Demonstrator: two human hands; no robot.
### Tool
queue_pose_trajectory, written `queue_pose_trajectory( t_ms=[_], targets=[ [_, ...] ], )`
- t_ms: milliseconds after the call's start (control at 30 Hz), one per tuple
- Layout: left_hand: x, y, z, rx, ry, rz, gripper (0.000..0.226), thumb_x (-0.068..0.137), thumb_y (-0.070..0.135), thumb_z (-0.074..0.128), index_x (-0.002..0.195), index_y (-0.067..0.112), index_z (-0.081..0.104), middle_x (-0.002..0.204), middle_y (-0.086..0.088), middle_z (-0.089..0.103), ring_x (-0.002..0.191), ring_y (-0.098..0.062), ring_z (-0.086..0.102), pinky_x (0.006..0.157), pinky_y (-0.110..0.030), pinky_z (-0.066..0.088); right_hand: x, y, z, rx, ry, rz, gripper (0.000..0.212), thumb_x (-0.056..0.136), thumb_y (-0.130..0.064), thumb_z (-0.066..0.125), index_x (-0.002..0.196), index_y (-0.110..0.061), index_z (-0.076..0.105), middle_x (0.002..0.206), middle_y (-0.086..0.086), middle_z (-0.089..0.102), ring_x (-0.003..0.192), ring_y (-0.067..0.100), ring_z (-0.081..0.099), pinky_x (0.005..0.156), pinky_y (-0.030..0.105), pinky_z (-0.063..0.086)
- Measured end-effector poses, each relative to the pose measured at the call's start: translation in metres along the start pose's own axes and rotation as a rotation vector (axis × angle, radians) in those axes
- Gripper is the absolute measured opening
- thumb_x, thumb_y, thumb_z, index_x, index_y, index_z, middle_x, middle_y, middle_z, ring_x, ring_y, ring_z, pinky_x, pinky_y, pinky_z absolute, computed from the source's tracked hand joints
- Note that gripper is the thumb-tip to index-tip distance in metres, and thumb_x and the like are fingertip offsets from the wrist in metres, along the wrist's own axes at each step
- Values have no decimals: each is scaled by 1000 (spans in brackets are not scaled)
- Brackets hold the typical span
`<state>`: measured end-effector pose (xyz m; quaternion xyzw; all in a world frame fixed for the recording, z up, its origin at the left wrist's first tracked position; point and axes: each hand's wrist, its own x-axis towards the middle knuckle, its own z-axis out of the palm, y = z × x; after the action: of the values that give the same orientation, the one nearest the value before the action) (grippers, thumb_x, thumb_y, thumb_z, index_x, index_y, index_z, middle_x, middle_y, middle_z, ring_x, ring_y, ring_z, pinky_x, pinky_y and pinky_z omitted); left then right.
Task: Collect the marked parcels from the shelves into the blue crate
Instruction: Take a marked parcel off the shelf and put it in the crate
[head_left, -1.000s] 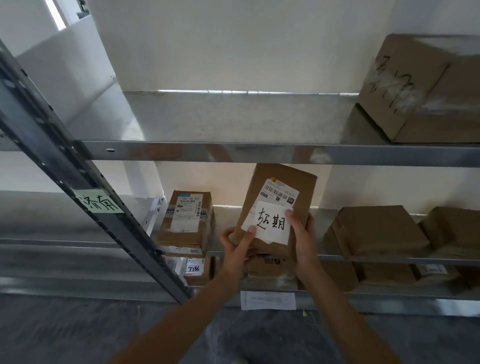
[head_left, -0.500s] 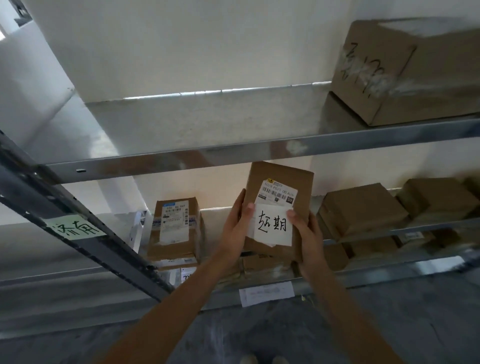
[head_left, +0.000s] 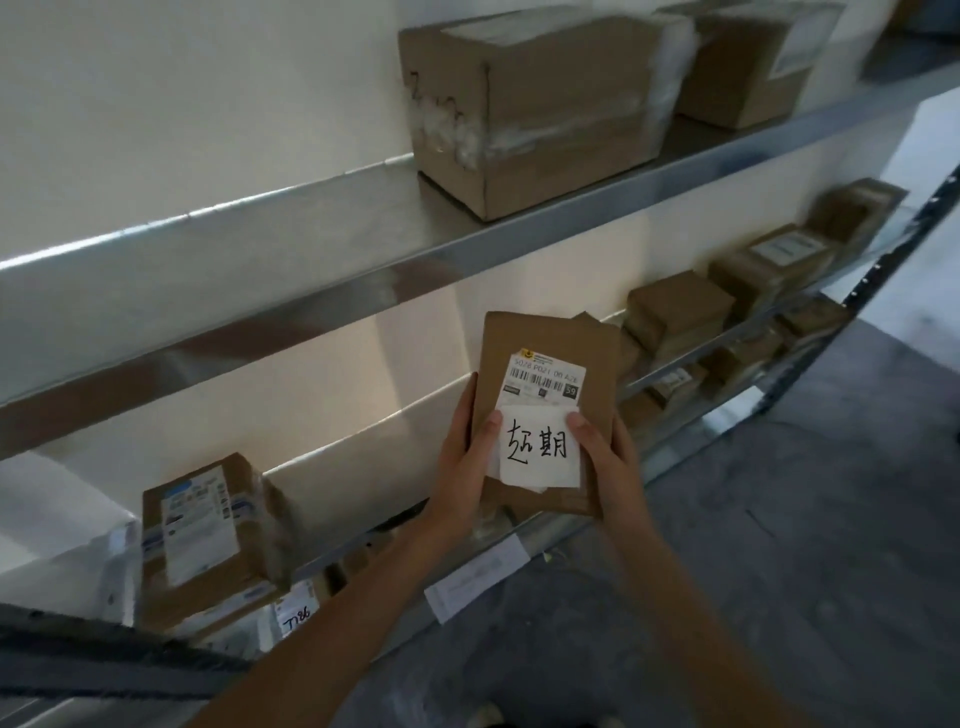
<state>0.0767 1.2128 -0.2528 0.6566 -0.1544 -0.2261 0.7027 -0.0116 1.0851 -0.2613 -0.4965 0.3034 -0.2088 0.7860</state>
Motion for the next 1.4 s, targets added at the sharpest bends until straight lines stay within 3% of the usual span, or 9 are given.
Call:
queue_pose_trajectory(
  t_ms=[200, 433, 567, 767, 900, 1000, 1167, 1333, 1400],
  targets=[
    [12, 2, 81, 22, -152, -11, 54, 94, 39, 51, 146, 33, 35, 114, 11, 69, 96, -11, 70, 69, -23, 57, 1, -34, -72, 54, 133, -25, 81, 66, -43, 77, 139, -24, 47, 108, 6, 74, 89, 25, 73, 61, 29, 58],
    [19, -9, 196, 78, -343, -37, 48, 96, 37, 51, 142, 33, 38, 117, -1, 68, 92, -13, 71, 66, -22, 57, 1, -68, -178, 55, 319, -61, 69, 71, -42, 78, 133, -28, 52, 105, 5, 75, 88, 24, 74, 69, 38, 61],
    [18, -15, 262, 115, -497, -40, 39, 98, 37, 48, 133, 48, 39, 121, 6, 65, 98, -6, 69, 71, -21, 56, -7, -87, -241, 37, 428, -101, 77, 66, -46, 77, 135, -26, 51, 106, 5, 74, 90, 24, 74, 74, 40, 60],
    [14, -26, 343, 166, -638, -22, 44, 99, 33, 47, 141, 37, 35, 124, 7, 61, 95, 2, 67, 67, -14, 54, -20, -102, -311, 86, 550, -150, 55, 78, -38, 76, 128, -28, 57, 104, 1, 75, 89, 22, 74, 66, 32, 59],
    [16, -36, 389, 209, -712, -23, 40, 97, 40, 46, 135, 48, 35, 112, 21, 66, 98, -2, 67, 73, -21, 57, -20, -111, -351, 106, 656, -176, 58, 78, -36, 76, 132, -26, 55, 108, 2, 74, 90, 21, 73, 73, 37, 60],
    [25, -42, 430, 209, -760, -29, 51, 90, 47, 48, 139, 38, 38, 113, 20, 65, 103, -6, 67, 79, -27, 57, -14, -120, -381, 114, 715, -194, 60, 79, -36, 76, 133, -25, 54, 110, 4, 73, 92, 22, 73, 80, 43, 59],
    [50, -55, 504, 196, -866, -13, 44, 96, 35, 47, 139, 33, 36, 119, 12, 62, 98, 1, 66, 72, -18, 55, 8, -146, -434, 120, 804, -241, 52, 80, -36, 75, 128, -26, 57, 105, 2, 75, 91, 22, 73, 71, 34, 60],
    [90, -59, 577, 230, -921, -58, 54, 92, 48, 47, 142, 36, 33, 123, 8, 63, 104, -9, 66, 88, -35, 55, 47, -178, -482, 121, 871, -272, 48, 80, -37, 75, 124, -29, 60, 106, 0, 75, 91, 19, 73, 68, 29, 58],
    [105, -59, 603, 266, -952, -32, 46, 96, 46, 45, 140, 39, 33, 117, 15, 64, 98, -2, 66, 82, -27, 56, 61, -190, -497, 139, 904, -278, 44, 80, -36, 75, 121, -31, 62, 103, 0, 75, 88, 18, 74, 63, 25, 57]
  ],
)
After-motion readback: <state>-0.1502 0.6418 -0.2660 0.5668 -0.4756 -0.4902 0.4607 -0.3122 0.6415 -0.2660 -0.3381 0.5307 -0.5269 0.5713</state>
